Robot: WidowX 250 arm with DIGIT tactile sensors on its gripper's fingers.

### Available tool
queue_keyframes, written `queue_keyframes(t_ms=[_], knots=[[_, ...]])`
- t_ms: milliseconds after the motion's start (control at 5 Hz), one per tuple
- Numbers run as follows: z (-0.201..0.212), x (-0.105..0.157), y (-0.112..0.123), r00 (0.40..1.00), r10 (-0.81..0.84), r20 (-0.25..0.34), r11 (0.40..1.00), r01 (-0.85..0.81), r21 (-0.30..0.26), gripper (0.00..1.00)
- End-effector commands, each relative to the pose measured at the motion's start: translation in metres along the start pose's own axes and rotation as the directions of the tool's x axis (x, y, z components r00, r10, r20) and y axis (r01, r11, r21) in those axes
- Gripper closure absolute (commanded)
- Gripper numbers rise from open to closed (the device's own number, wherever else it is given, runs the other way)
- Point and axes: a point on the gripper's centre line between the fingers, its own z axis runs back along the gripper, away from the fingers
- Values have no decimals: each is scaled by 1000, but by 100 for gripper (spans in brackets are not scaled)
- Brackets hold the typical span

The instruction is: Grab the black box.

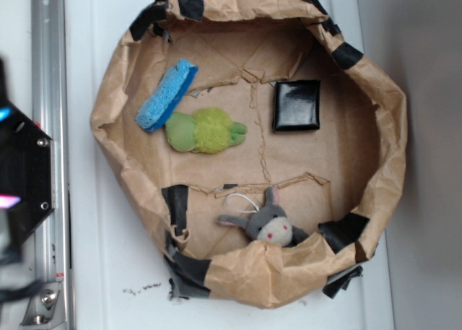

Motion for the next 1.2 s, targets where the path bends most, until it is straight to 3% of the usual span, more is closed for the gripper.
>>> queue_keyframes(t_ms=[0,200,1000], knots=[[-11,83,24,980,127,154,991,-132,26,0],[-43,115,18,985,88,147,995,-92,22,0],[-43,115,18,985,88,147,995,-92,22,0]])
